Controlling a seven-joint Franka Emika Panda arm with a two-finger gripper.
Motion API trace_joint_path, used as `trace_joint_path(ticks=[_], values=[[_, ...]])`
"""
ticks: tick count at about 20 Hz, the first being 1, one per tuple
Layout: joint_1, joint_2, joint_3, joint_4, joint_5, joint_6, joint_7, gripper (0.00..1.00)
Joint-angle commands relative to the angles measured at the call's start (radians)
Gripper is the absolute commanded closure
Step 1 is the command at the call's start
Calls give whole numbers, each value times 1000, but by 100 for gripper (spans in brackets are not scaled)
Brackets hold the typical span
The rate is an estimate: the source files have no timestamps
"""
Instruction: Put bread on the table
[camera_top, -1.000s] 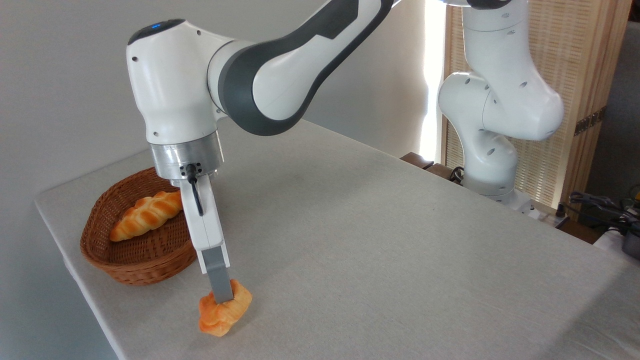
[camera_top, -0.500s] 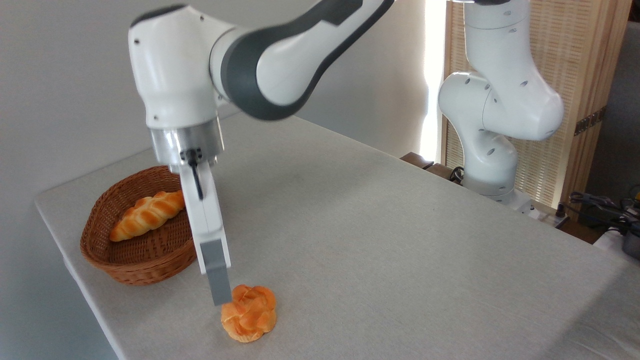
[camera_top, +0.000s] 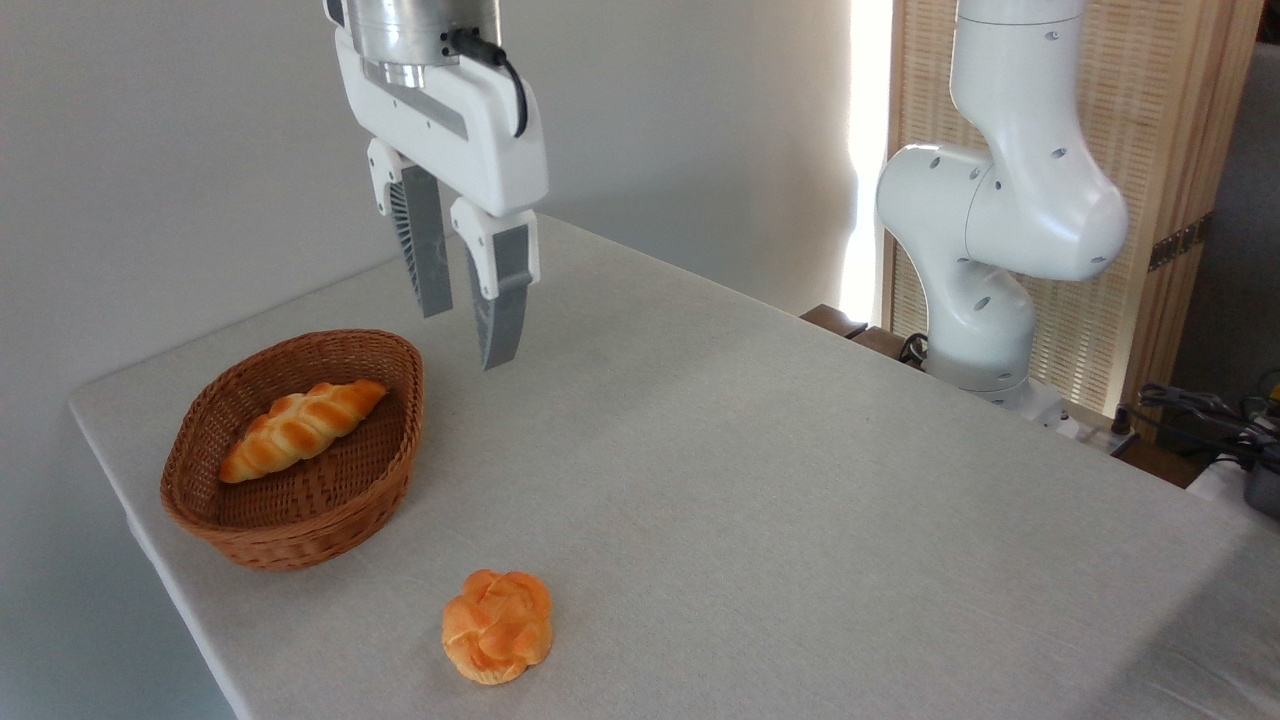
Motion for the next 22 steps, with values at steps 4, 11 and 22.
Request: trace_joint_path(ticks=[4,11,22], values=[[-139,20,162,63,-21,-70,-29,0],[-140,29,153,66,90,-91,-21,0],[-138,29,152,66,97,-97,-23,0]])
